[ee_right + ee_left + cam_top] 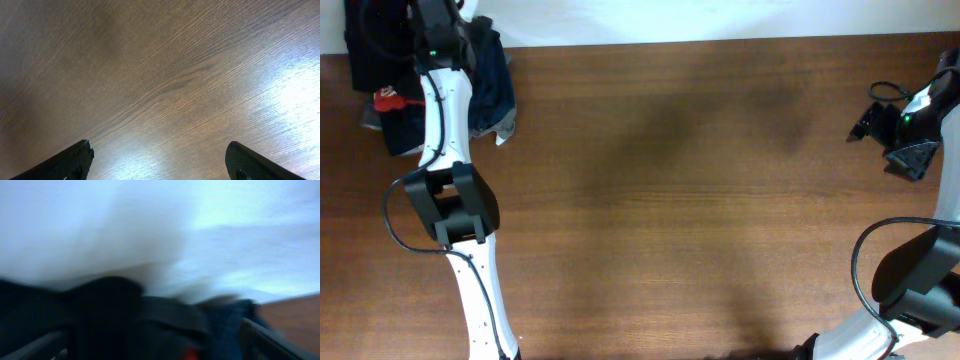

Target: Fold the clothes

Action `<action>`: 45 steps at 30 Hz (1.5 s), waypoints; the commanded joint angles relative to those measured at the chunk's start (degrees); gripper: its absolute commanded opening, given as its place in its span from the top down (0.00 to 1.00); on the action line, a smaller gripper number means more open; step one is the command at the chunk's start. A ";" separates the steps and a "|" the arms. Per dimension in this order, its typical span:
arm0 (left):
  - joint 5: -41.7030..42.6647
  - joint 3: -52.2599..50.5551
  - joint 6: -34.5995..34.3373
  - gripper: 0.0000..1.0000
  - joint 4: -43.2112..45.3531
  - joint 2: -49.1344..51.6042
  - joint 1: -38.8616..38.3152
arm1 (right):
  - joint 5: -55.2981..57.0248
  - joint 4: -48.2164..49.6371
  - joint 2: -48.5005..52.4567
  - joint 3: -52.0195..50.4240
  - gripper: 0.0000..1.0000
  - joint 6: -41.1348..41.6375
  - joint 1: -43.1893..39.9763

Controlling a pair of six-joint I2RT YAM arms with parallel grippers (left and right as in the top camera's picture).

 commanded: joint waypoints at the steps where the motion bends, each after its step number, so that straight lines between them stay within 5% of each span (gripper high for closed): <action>1: 6.14 0.70 -0.94 0.01 -2.10 0.15 -2.12 | 0.74 0.17 0.48 0.28 0.11 -0.63 0.37; 13: 5.86 3.30 -24.20 0.01 -10.21 -12.37 -4.42 | 2.08 0.15 0.48 0.28 0.11 -0.90 0.37; 23: 5.09 3.28 -41.33 0.02 -10.93 -15.04 9.25 | 2.25 0.00 0.48 0.28 0.11 -2.12 0.37; 38: 5.03 3.28 -47.45 0.05 10.47 0.87 13.35 | 2.25 -2.34 0.48 0.28 0.11 -2.12 0.37; 45: 6.16 3.28 -48.87 0.05 13.07 4.04 12.02 | 2.23 -2.36 0.48 0.28 0.11 -2.10 0.37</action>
